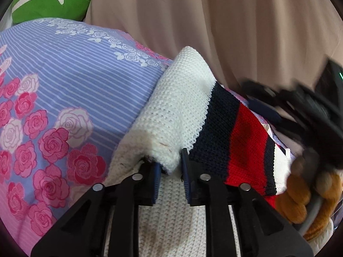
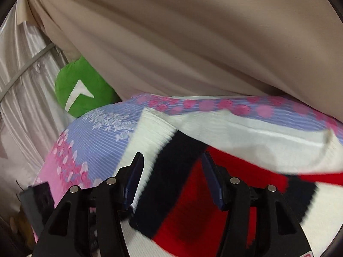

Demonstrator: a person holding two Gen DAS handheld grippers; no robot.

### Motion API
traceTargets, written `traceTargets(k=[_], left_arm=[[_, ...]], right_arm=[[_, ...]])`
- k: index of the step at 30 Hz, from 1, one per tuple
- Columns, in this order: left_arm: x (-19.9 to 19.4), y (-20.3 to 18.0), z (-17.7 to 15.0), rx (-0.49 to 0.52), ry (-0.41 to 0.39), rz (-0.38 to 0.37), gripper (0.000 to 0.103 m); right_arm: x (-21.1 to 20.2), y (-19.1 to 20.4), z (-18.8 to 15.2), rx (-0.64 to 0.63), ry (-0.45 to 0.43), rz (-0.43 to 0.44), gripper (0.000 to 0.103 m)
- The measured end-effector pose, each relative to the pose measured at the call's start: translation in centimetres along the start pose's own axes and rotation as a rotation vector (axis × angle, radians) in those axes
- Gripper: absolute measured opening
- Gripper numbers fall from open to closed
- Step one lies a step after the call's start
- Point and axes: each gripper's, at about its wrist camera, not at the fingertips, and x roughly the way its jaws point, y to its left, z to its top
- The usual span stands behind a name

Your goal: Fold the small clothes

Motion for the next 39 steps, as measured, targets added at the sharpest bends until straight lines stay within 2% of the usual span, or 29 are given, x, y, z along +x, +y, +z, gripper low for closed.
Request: traceTargets(k=[3,5,6,7,8,11,12,14,15,17,19,22,25,27,28,29,30,34,37,39], left_arm=[[0.0,0.1,-0.1,-0.006,-0.001,0.001,0.014],[0.0,0.1,-0.1,-0.004,-0.001,0.004,0.014],[0.0,0.2,-0.1,-0.003,-0.001,0.006,0.014],[0.1,0.1,-0.2,-0.002,-0.001,0.008,0.014],[0.1,0.1,-0.2,-0.002,-0.002,0.01,0.014],[0.3,0.0,-0.3,-0.003,-0.006,0.011,0.013],[0.4,-0.2,-0.2,-0.002,-0.006,0.013,0.013],[0.6,-0.3,-0.3,0.006,-0.006,0.02,0.013],[0.6,-0.4,-0.3,0.011,-0.006,0.022,0.013],[0.5,-0.6,-0.5,0.013,-0.005,0.02,0.013],[0.5,-0.5,-0.5,0.007,-0.003,0.013,0.013],[0.5,-0.7,-0.5,0.013,-0.005,0.018,0.013],[0.4,-0.9,-0.6,0.019,-0.007,0.024,0.013],[0.3,-0.9,-0.5,0.017,-0.007,0.021,0.013],[0.3,-1.0,-0.5,0.016,-0.007,0.02,0.014],[0.3,-1.0,-0.5,0.016,-0.008,0.021,0.014],[0.3,-1.1,-0.6,0.018,-0.009,0.022,0.014],[0.1,-1.0,-0.7,0.014,-0.015,0.016,0.014],[-0.1,-0.7,-0.8,0.003,-0.022,0.01,0.015],[-0.2,-0.5,-0.9,-0.002,-0.027,0.012,0.015]], right_arm=[[3.6,1.3,1.3,-0.039,0.061,-0.036,0.067],[5.8,1.9,1.6,-0.073,0.081,-0.095,0.064],[6.5,2.2,1.8,-0.095,0.095,-0.105,0.035],[6.9,2.4,2.2,-0.097,0.116,-0.08,0.012],[6.8,2.5,2.7,-0.087,0.11,-0.067,0.009],[5.3,3.4,4.0,-0.11,0.019,-0.05,0.008],[5.4,3.0,4.0,-0.093,0.02,-0.042,0.008],[8.2,2.0,3.3,-0.077,0.092,-0.079,0.008],[9.4,1.4,2.8,-0.077,0.127,-0.083,0.008],[7.9,1.1,3.3,-0.037,0.081,-0.038,0.011],[4.3,0.4,3.4,0.003,0.008,0.017,0.012],[-2.6,-2.5,1.8,0.041,-0.086,-0.007,0.016],[-9.5,-8.1,-2.2,0.119,-0.138,-0.109,0.029],[-13.9,-12.1,-5.4,0.186,-0.199,-0.237,0.053],[-16.2,-14.2,-7.2,0.239,-0.244,-0.313,0.058],[-18.0,-15.9,-8.8,0.294,-0.275,-0.369,0.067],[-19.8,-17.8,-10.5,0.351,-0.29,-0.395,0.069],[-21.2,-20.8,-13.3,0.419,-0.242,-0.341,0.069],[-20.0,-20.7,-13.3,0.382,-0.227,-0.297,0.069],[-18.2,-20.8,-13.0,0.383,-0.174,-0.285,0.067]])
